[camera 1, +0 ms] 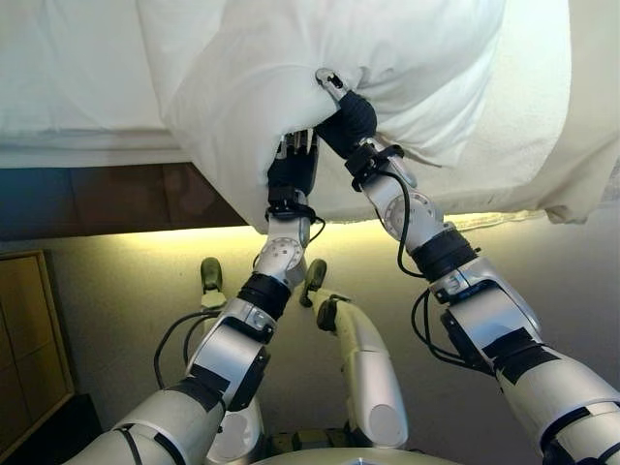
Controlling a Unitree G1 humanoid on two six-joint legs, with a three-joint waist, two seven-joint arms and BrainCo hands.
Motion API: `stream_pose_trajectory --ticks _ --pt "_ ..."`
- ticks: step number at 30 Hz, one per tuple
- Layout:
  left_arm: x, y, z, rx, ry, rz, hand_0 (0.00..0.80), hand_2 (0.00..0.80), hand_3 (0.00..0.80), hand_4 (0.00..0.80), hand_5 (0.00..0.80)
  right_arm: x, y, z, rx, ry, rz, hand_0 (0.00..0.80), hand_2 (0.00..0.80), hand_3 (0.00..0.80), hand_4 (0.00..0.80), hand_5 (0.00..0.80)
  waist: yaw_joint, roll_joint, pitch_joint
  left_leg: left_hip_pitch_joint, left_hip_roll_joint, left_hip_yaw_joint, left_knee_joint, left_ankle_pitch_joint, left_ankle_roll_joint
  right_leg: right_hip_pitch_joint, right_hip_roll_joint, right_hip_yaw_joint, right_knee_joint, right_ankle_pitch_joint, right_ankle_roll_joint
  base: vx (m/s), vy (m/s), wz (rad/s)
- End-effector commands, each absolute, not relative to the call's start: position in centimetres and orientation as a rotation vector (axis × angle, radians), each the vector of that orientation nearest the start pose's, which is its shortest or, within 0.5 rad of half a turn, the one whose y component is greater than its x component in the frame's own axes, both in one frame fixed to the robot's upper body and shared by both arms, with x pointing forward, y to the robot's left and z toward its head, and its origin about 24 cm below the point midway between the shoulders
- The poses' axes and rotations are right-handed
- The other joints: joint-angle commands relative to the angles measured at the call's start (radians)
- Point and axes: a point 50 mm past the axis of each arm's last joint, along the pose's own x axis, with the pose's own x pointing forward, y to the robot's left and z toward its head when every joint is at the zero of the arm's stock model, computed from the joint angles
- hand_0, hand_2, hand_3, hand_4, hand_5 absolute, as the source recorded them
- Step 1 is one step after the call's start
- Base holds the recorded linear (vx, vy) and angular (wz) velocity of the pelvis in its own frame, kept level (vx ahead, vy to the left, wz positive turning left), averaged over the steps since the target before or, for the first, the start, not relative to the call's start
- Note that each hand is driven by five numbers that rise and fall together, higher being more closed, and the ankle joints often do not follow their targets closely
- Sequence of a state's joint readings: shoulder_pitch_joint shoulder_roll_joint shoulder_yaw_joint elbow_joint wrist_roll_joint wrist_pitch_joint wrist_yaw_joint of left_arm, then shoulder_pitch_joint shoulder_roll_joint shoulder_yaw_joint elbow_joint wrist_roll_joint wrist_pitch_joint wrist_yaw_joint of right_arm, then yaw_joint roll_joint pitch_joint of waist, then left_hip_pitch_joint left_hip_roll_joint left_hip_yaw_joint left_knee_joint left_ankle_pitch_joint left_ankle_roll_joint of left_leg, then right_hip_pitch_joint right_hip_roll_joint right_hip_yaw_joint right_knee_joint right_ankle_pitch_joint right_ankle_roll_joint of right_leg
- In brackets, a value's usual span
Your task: Make the bed neatly
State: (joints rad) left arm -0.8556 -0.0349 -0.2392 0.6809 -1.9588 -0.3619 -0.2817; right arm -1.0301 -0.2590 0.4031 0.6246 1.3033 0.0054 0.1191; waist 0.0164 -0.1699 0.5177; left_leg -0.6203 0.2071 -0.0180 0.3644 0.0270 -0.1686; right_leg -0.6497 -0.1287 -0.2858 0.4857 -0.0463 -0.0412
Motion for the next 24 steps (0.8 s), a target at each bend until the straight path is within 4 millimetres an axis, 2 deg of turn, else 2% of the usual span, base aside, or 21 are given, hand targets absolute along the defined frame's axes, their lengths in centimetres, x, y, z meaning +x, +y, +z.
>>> stream_pose_trajectory --ticks 1,11,17,24 --pt "38.0 9.2 19.7 -1.763 -0.478 -0.386 0.000 0.000 0.000 0.000 0.000 39.1 -10.1 22.5 0.732 -0.202 0.551 0.000 0.000 0.000 0.000 0.000 0.062 -0.043 0.002 -0.008 -0.004 0.017 0.051 -0.044 0.041 0.094 -0.057 0.008 -0.097 0.035 0.129 0.004 0.001 0.14" --pt "38.2 11.6 18.7 -1.755 -0.486 -0.322 0.000 0.000 0.000 0.000 0.000 39.6 -10.8 20.7 0.695 -0.117 0.505 0.000 0.000 0.000 0.000 0.000 0.087 -0.024 -0.038 0.102 -0.011 0.016 0.010 -0.048 0.042 0.209 -0.071 -0.006 -0.125 0.013 0.136 0.019 0.032 0.10" --pt "37.8 12.3 16.7 -1.767 -0.477 -0.265 0.000 0.000 0.000 0.000 0.000 39.4 -10.8 19.5 0.678 -0.085 0.499 0.000 0.000 0.000 0.000 0.000 0.100 -0.014 -0.068 0.164 -0.020 0.010 -0.029 -0.048 0.042 0.270 -0.077 -0.014 -0.160 0.012 0.142 0.021 0.040 0.04" --pt "37.4 14.2 14.8 -1.769 -0.502 -0.168 0.000 0.000 0.000 0.000 0.000 39.3 -11.4 18.8 0.663 -0.064 0.487 0.000 0.000 0.000 0.000 0.000 0.118 -0.009 -0.097 0.203 -0.025 -0.003 -0.054 -0.048 0.042 0.311 -0.079 -0.025 -0.180 0.007 0.142 0.018 0.035 0.06"
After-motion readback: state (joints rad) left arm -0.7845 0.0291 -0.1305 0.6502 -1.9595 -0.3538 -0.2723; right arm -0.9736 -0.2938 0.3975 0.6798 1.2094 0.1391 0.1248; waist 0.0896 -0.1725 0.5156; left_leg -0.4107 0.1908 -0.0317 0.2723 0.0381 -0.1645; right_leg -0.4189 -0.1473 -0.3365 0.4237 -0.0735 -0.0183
